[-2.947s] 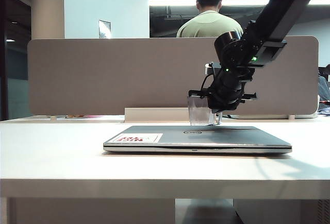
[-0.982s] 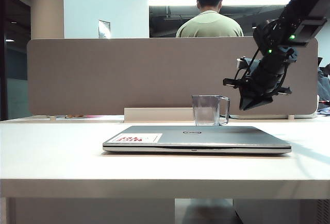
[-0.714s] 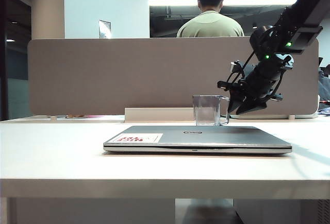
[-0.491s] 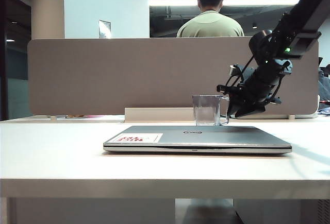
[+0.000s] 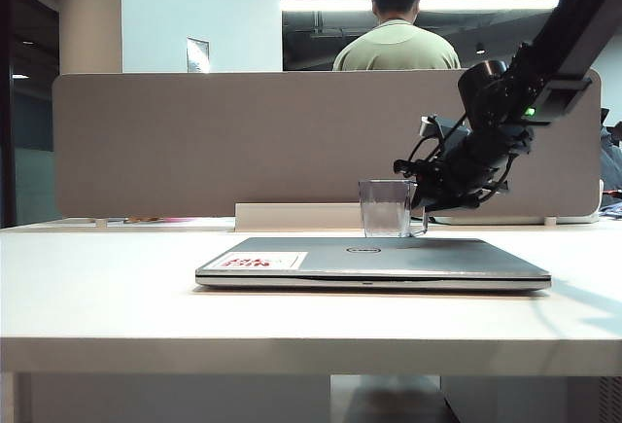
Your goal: Pick up the water cup and place it on the right side of the laptop.
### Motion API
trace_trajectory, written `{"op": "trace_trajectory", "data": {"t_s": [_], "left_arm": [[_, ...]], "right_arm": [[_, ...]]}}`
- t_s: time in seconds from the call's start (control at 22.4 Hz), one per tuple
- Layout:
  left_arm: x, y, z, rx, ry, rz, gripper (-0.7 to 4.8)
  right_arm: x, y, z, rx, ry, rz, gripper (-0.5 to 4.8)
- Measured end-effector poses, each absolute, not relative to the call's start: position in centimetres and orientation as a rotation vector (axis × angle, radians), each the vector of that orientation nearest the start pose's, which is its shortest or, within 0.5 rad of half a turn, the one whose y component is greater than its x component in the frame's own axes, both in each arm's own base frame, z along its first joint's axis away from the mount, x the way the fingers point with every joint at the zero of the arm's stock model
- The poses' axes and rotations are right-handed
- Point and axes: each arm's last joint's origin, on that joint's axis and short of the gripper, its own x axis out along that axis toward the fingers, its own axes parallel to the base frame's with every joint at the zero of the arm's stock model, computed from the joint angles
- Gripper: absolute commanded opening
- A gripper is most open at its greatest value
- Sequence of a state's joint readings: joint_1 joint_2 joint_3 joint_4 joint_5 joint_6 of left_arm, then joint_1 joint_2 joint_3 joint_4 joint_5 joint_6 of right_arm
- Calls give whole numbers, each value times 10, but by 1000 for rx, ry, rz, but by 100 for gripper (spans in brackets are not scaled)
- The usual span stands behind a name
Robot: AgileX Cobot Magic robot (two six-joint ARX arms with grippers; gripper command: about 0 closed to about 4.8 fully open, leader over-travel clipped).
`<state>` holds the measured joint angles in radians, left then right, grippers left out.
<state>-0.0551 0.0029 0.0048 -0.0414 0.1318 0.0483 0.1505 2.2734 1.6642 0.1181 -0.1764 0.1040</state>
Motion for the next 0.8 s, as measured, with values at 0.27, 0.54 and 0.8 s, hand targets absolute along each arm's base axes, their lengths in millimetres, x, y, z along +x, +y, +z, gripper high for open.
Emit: {"op": "trace_trajectory", "data": {"t_s": [0.27,0.54,0.8], "left_arm": [[97,-9,161,47,35,-187,-4],[97,-9,161,47,36,-188,-4],[97,-9,161,46,36,-188,-4]], "right_arm": [[506,79,166,98,491,229,112],[508,79,169,98,463,228,112],[509,79,171,97,434,226,84]]}}
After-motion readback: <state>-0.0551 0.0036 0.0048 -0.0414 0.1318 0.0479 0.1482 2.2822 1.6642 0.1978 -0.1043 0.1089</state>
